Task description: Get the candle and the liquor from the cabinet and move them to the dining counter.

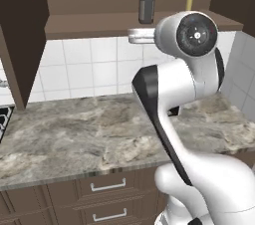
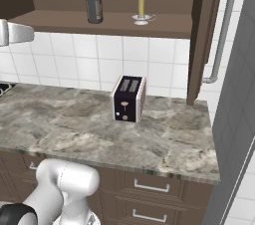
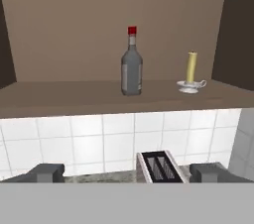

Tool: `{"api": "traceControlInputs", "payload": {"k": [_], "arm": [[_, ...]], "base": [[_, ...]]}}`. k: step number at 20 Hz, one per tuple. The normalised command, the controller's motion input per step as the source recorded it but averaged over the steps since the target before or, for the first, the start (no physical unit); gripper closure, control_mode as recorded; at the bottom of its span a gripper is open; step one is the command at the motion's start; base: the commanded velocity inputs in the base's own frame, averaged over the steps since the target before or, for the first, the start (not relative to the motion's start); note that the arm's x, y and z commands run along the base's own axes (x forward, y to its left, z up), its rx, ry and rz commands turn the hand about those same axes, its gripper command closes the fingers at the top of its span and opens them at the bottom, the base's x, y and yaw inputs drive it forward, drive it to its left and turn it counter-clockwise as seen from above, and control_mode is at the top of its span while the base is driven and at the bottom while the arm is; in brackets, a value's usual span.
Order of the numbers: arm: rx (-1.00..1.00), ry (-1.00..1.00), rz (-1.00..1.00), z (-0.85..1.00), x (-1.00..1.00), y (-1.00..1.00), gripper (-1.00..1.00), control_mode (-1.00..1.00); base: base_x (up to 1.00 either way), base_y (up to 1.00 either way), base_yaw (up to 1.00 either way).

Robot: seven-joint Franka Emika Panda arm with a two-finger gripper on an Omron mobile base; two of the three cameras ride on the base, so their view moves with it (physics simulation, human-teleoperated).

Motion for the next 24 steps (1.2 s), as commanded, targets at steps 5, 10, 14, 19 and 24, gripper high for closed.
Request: {"api": "traceControlInputs", "payload": {"k": [5, 10, 14, 19, 24], "arm": [[-0.08, 0.08, -0.13, 0.0, 0.09, -0.53, -1.0, -1.0], [0.0, 0.01, 0.14, 0.0, 0.04, -0.59, -1.0, -1.0], [0.0, -0.07, 0.25, 0.0, 0.0, -0.49, -1.0, -1.0], [0.0, -0.1, 0.11, 0.01, 0.15, -0.27, -1.0, -1.0], [0.0, -0.04, 0.0, 0.0, 0.45, -0.05, -1.0, -1.0]], "base": [[0.0, 0.0, 0.0], [0.0, 0.0, 0.0], [0.0, 0.0, 0.0], [0.0, 0.0, 0.0], [0.0, 0.0, 0.0]]}}
